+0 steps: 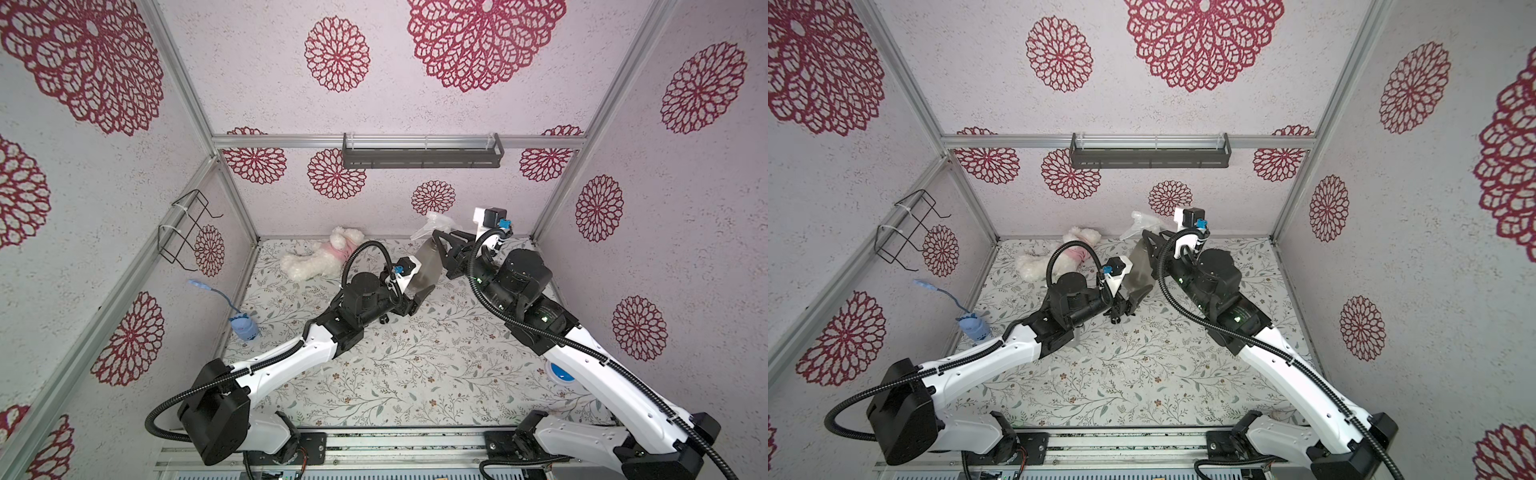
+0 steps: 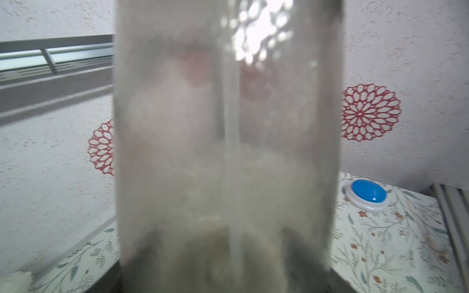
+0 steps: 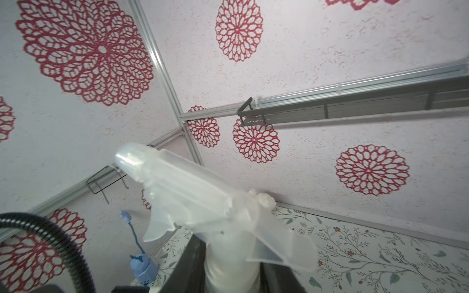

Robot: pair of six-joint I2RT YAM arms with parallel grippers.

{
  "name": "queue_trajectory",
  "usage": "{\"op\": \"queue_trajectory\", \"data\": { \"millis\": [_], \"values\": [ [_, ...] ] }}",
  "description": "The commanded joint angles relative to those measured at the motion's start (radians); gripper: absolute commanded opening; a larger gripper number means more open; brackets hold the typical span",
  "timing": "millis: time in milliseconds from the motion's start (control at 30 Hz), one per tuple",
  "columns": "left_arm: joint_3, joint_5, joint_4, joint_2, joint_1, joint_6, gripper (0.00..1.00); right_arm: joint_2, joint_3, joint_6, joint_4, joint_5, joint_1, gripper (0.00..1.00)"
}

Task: Attach spray nozzles to spray bottles
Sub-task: Insert the spray nozzle into the spray bottle.

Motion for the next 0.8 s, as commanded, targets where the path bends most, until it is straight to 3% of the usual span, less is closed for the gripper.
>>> {"op": "queue_trajectory", "data": {
  "millis": [0, 133, 400, 767],
  "values": [
    [0.062, -0.228, 0.157, 0.027, -0.013, 0.03, 0.5, 0.021, 0.043, 0.05, -0.08, 0.242, 0.093, 0.22],
    [0.067, -0.329, 0.23, 0.047, -0.027, 0.065, 0.49, 0.086, 0.113, 0.116, -0.16, 0.436, 0.146, 0.22],
    [0.108, -0.429, 0.314, 0.102, -0.056, 0.139, 0.49, 0.219, 0.206, 0.149, -0.181, 0.647, 0.224, 0.21],
    [0.13, -0.506, 0.384, 0.159, -0.087, 0.19, 0.49, 0.43, 0.43, 0.196, -0.302, 0.699, 0.227, 0.22]
  ]
}}
